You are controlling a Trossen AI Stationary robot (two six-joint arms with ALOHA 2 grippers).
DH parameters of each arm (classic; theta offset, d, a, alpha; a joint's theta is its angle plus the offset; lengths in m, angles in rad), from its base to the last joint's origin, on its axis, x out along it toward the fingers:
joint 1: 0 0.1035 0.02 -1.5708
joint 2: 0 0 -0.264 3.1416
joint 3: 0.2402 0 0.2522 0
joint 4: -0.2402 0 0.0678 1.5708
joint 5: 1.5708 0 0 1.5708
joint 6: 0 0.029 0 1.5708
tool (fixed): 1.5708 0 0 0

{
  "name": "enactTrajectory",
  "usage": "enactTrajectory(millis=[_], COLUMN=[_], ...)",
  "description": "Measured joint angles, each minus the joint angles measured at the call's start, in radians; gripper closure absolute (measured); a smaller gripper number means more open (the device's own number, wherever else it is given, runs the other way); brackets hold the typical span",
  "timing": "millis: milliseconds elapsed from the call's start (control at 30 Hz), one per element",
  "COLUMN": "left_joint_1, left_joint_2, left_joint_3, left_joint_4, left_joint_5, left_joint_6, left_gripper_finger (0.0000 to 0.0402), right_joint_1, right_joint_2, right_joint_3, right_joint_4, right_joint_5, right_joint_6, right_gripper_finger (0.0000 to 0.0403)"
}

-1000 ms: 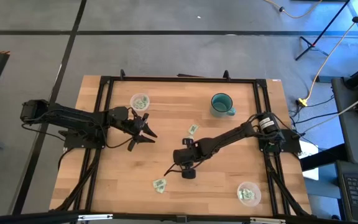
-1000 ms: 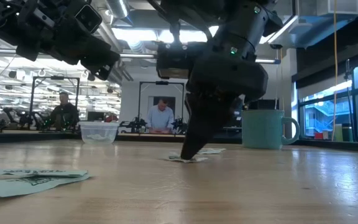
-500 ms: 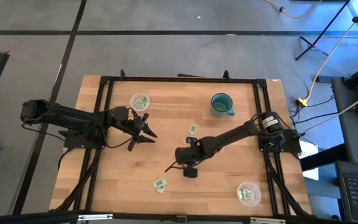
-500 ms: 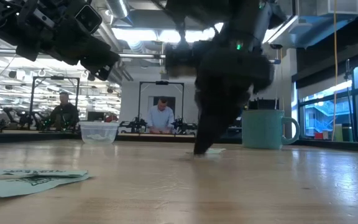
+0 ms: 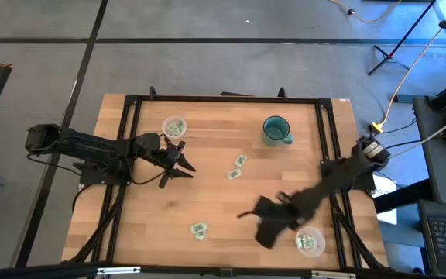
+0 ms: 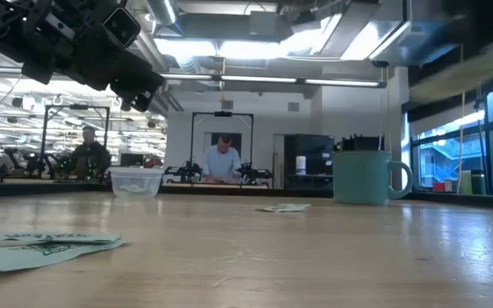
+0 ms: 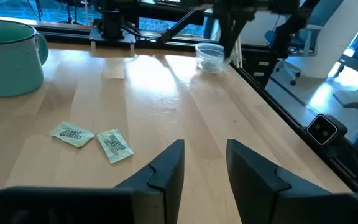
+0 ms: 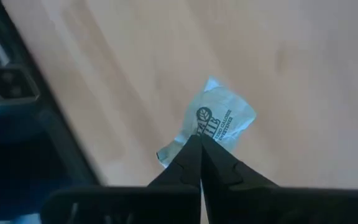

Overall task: Pick and place Stevia / Truvia into bins
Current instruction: Put the stevia packet into the bottom transparent container

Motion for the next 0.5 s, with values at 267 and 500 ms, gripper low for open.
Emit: enactTrajectory(millis=[267, 500], left_joint_1=[0.0, 0.0], left_joint_2=[0.0, 0.0], left_joint_3=[0.0, 0.0], left_joint_4=[-0.001, 0.009], left_joint_5=[-0.014, -0.019], left_joint_6=[0.004, 0.002], left_gripper_finger=[0.0288, 0.0288], right_joint_1=[0.26, 0.386], right_joint_2=[0.007, 0.032], right_joint_3=[-0.001, -0.001], right_joint_4=[-0.122, -0.228], right_joint_5=[0.03, 0.028], right_joint_6=[0.647, 0.991], right_gripper_finger=[0.0403, 0.0403])
